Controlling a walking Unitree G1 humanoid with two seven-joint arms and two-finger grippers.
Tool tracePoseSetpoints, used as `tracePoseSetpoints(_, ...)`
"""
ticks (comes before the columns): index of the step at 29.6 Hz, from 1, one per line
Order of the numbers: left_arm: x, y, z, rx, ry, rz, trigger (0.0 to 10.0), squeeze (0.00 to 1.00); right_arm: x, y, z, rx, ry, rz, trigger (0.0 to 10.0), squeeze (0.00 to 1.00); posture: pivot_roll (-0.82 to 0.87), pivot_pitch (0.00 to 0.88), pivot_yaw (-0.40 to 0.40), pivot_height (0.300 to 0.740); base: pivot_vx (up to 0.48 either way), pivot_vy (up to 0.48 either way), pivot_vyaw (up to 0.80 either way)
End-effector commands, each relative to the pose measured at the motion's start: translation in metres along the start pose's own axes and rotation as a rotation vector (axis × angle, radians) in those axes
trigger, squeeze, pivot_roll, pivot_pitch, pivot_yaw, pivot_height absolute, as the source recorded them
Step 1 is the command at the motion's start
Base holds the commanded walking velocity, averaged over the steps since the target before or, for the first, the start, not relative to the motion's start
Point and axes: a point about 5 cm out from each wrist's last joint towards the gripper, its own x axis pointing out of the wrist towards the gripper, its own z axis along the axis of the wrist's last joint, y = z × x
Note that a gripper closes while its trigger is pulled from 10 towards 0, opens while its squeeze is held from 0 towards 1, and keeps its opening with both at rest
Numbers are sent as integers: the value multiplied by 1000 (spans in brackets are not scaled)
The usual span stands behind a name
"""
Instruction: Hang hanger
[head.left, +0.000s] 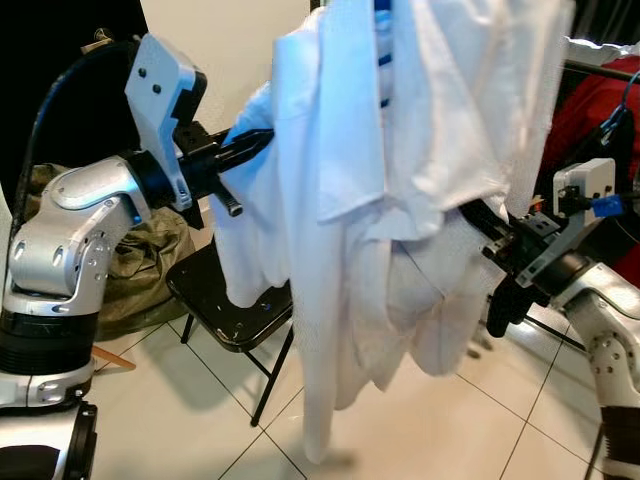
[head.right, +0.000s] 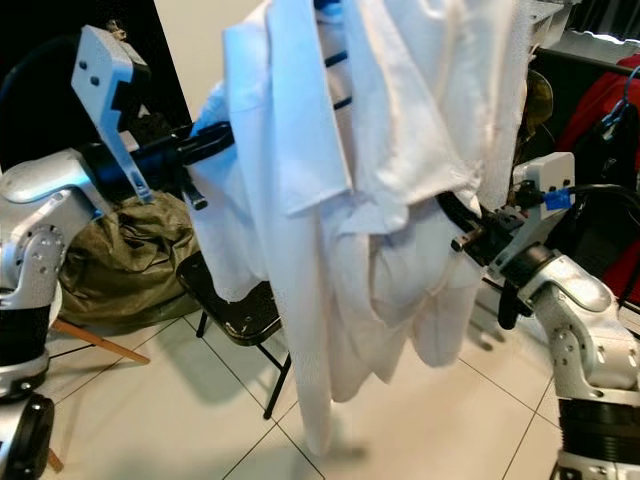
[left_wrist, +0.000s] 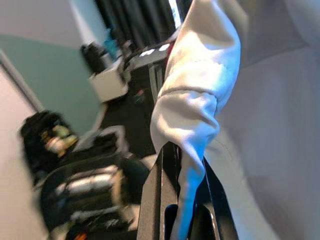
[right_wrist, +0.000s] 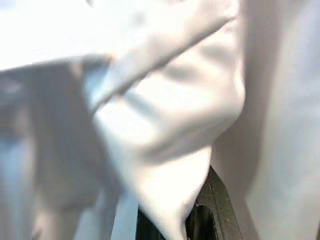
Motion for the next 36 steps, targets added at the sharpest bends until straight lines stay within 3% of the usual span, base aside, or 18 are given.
tracePoseSetpoints(1, -6, 11, 3, 44, 1, 48, 8118, 0, -3, 5, 0, -11, 23, 37, 10000, 0, -73, 75, 16, 740, 0, 0, 0)
tracePoseSetpoints(12, -8, 20, 9, 85, -7, 57, 8039, 0, -5, 3, -3, -13, 49, 17, 10000, 0, -71, 74, 14, 740, 0, 0, 0)
tracePoseSetpoints(21, -12, 26, 4, 151, 43, 56, 8118, 0, -7, -1, 1, 0, 42, 12, 10000, 0, -73, 73, 12, 740, 0, 0, 0)
tracePoseSetpoints(22, -13, 26, 4, 154, 44, 55, 8196, 0, -8, -1, 2, 0, 41, 9, 10000, 1000, -74, 73, 14, 740, 0, 0, 0)
tracePoseSetpoints(25, -12, 26, 6, 156, 39, 50, 8196, 0, -8, -2, 2, -13, 48, 1, 10000, 1000, -73, 71, 12, 740, 0, 0, 0)
tracePoseSetpoints(26, -12, 26, 7, 157, 35, 47, 8235, 0, -8, -2, 1, -15, 52, 2, 10000, 686, -73, 70, 12, 740, 0, 0, 0)
tracePoseSetpoints(28, -12, 26, 8, 157, 32, 45, 8235, 0, -8, -2, 1, -16, 54, 3, 10000, 686, -73, 70, 12, 740, 0, 0, 0)
tracePoseSetpoints(29, -12, 25, 9, 157, 29, 43, 8235, 0, -8, -2, 1, -15, 54, 6, 10000, 0, -72, 70, 12, 740, 0, 0, 0)
tracePoseSetpoints(33, -11, 25, 10, 158, 22, 37, 8275, 0, -7, -1, 0, -11, 54, 23, 9922, 0, -72, 70, 12, 740, 0, 0, 0)
tracePoseSetpoints(34, -11, 24, 10, 161, 19, 32, 8275, 0, -7, 1, 0, -9, 57, 45, 6392, 0, -71, 66, 9, 740, 0, 0, 0)
tracePoseSetpoints(35, -11, 24, 10, 161, 19, 32, 8275, 0, -7, 1, 0, -9, 57, 45, 6392, 0, -71, 66, 9, 740, 0, 0, 0)
tracePoseSetpoints(36, -11, 24, 9, 161, 18, 30, 8275, 0, -7, 4, 1, -4, 48, 73, 0, 0, -71, 64, 8, 740, 0, 0, 0)
